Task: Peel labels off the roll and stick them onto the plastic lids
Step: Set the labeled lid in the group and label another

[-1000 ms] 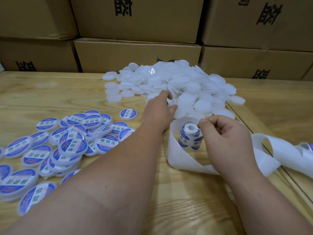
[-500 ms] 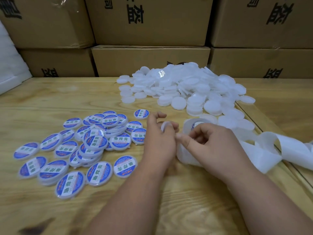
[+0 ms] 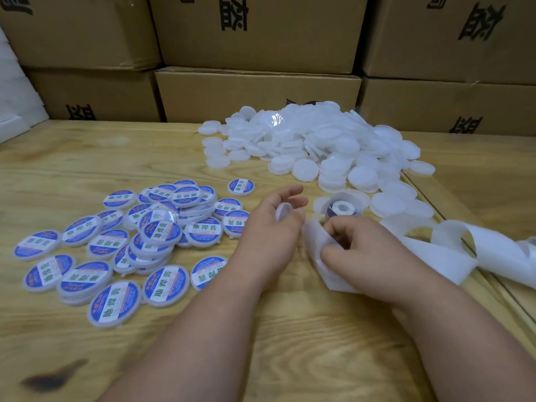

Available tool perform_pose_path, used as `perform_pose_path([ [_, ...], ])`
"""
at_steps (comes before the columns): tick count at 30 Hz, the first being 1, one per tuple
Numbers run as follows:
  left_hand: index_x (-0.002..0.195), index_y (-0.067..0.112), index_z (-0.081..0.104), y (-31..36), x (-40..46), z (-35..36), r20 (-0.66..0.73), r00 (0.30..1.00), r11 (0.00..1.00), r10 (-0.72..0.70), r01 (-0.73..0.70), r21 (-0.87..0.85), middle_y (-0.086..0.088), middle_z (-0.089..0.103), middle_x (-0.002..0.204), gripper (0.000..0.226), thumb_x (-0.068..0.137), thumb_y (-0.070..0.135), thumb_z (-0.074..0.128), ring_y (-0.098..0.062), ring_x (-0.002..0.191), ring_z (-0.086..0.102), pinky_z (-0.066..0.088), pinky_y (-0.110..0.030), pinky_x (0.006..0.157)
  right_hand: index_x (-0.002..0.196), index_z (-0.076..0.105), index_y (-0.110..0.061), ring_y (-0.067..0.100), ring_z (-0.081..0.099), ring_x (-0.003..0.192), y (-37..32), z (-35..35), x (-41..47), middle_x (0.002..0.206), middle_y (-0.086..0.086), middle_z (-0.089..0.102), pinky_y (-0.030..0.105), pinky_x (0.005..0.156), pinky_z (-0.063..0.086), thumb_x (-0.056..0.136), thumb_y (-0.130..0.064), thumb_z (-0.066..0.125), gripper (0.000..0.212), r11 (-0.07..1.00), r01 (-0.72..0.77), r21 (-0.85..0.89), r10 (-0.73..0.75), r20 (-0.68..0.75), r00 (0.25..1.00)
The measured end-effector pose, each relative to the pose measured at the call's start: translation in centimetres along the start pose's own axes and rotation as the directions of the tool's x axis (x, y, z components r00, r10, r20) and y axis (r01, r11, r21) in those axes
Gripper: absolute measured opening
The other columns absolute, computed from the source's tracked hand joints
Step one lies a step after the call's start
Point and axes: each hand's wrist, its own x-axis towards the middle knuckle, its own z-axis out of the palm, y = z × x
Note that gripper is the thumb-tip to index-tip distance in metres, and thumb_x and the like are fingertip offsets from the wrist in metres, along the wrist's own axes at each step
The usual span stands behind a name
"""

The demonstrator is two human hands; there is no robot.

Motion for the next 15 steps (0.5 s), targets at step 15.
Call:
perform_pose_path([
  [15, 0.11, 0.04, 0.068, -0.14, -0.79, 0.24, 0.171, 0.984, 0.985, 0.046, -0.073, 0.157, 0.014, 0.075, 0.093, 0.028, 0.093, 0.019, 0.067, 0.008, 0.073, 0.064, 0.045, -0.006, 0.06, 0.081, 0.073, -0.019, 0.001, 0.046, 0.044, 0.71, 0.19, 0.66, 0.049, -0.013, 0.051, 0.029, 0.056, 0.035, 0.092, -0.046, 0.064, 0.031, 0.967, -0.162, 0.197, 0.202, -0.204, 0.958],
])
